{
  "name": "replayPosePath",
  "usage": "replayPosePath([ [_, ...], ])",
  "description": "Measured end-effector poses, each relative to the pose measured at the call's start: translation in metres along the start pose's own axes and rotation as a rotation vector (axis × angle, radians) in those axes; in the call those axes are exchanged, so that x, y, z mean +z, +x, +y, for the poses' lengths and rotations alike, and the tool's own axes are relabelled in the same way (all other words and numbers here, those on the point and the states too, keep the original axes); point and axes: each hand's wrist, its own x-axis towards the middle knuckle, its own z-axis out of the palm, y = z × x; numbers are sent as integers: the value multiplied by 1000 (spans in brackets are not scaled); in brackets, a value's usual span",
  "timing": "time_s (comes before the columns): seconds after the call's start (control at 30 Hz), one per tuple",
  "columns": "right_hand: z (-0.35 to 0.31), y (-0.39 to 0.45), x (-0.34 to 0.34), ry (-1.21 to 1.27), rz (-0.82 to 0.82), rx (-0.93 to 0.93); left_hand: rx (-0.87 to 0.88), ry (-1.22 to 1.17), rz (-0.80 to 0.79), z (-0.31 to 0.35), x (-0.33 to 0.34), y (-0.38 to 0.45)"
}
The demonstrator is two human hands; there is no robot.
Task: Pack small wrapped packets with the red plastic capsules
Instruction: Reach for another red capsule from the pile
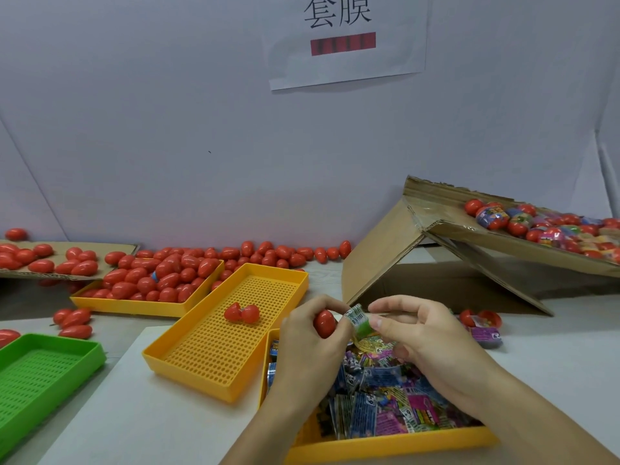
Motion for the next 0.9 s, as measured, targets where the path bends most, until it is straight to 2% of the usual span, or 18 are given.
replayPosePath([
  [0.1,-4,-3,0,50,-35,-55,13,66,-1,-1,1,-1],
  [0.33,-2,-5,4,-39,-23,-121,132,164,-54,-1,1,-3],
  [0.7,-4,-5,4,-66,-23,-97,89,19,21,2,0,-1],
  [0.9,-1,-2,1,-106,-33,-38,85,29,7,2,0,-3],
])
